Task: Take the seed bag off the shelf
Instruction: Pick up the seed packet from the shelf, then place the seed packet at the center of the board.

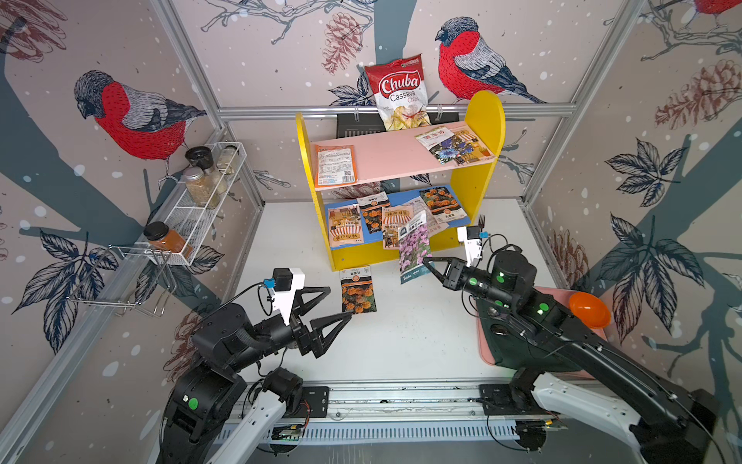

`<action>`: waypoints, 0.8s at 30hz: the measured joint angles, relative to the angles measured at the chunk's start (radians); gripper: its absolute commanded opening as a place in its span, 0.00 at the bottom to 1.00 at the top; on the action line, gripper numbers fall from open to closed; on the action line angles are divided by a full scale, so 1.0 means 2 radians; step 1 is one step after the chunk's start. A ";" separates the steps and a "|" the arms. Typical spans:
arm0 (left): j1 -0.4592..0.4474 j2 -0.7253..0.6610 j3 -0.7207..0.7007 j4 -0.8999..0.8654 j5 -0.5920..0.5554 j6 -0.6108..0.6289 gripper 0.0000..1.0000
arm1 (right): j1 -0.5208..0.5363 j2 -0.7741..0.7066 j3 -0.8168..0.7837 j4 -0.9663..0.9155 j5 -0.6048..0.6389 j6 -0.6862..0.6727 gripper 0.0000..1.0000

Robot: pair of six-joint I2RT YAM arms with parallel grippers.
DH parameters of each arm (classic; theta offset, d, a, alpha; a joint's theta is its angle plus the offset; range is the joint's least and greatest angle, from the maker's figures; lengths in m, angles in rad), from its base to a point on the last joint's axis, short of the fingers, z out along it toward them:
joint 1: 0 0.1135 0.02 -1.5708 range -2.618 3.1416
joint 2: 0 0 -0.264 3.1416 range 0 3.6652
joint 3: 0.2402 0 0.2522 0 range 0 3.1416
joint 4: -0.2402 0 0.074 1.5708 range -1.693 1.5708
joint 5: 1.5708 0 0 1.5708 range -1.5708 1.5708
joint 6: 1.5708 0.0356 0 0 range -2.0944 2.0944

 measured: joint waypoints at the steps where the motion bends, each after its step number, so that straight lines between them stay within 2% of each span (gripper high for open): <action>1: 0.000 -0.004 0.001 -0.009 -0.004 0.000 0.98 | 0.002 -0.002 -0.013 0.006 0.002 0.000 0.00; 8: 0.000 -0.025 0.002 -0.059 -0.031 -0.004 0.98 | 0.004 0.010 -0.070 0.049 0.000 0.013 0.00; 24: 0.000 -0.062 -0.001 -0.132 -0.070 -0.014 0.98 | -0.021 0.153 -0.138 0.193 -0.057 0.026 0.00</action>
